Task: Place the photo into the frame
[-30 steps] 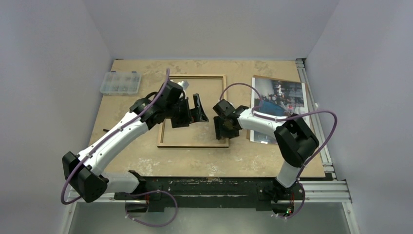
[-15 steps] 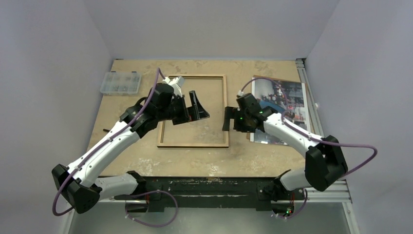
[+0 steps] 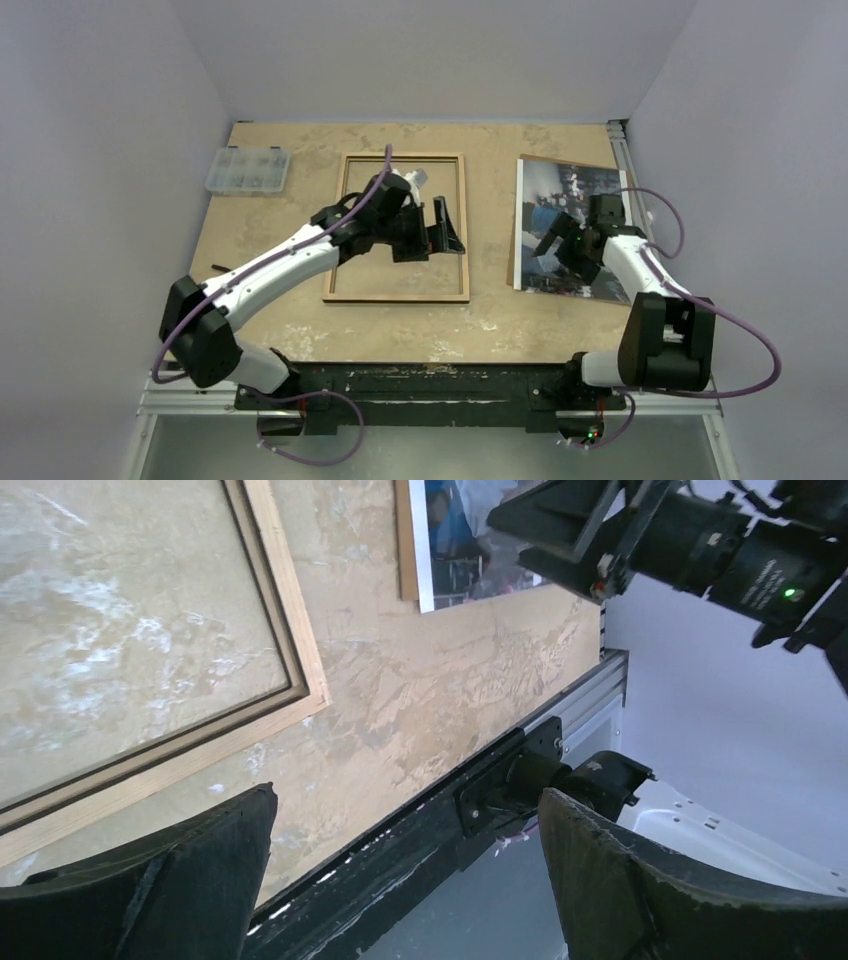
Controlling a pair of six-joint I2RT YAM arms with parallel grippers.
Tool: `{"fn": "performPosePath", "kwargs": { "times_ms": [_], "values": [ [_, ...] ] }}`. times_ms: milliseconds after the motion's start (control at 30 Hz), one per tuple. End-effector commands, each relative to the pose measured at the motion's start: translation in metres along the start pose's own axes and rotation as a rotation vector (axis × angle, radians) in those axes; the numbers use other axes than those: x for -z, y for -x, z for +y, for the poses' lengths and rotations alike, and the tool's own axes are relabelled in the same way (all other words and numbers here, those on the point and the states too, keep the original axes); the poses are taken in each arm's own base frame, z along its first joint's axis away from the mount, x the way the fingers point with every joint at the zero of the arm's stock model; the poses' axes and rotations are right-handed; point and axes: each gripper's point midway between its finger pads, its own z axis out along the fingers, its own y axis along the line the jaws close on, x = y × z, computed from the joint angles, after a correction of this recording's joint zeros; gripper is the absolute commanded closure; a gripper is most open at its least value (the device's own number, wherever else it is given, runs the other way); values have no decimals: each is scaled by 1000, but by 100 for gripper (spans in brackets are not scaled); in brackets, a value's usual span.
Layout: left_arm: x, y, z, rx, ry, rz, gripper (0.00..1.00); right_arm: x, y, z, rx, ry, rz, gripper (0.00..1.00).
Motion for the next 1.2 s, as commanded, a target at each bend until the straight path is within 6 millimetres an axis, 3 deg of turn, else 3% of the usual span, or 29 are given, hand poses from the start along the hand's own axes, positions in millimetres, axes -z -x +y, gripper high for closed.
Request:
{"fn": "performPosePath", "kwargs": {
  "times_ms": [0,167,400,767,1167],
  "values": [
    [-21,3,-36,-48,-35,20,0,10,19,-36,-61,-86,-37,2],
    [-60,-14,-45,-88,21,110,0,6,35,-51,-78,-162,-73,2],
    [-80,-22,-59,-112,9,146,0,-17,32,-52,-52,-154,-6,2],
    [-87,-22,-50,-114,34,149,0,-54,-41,-19,84,-103,206,2],
    [-87,-21,-41,-120,74,140,0,-67,-100,-2,65,-8,355,4]
  ]
}}
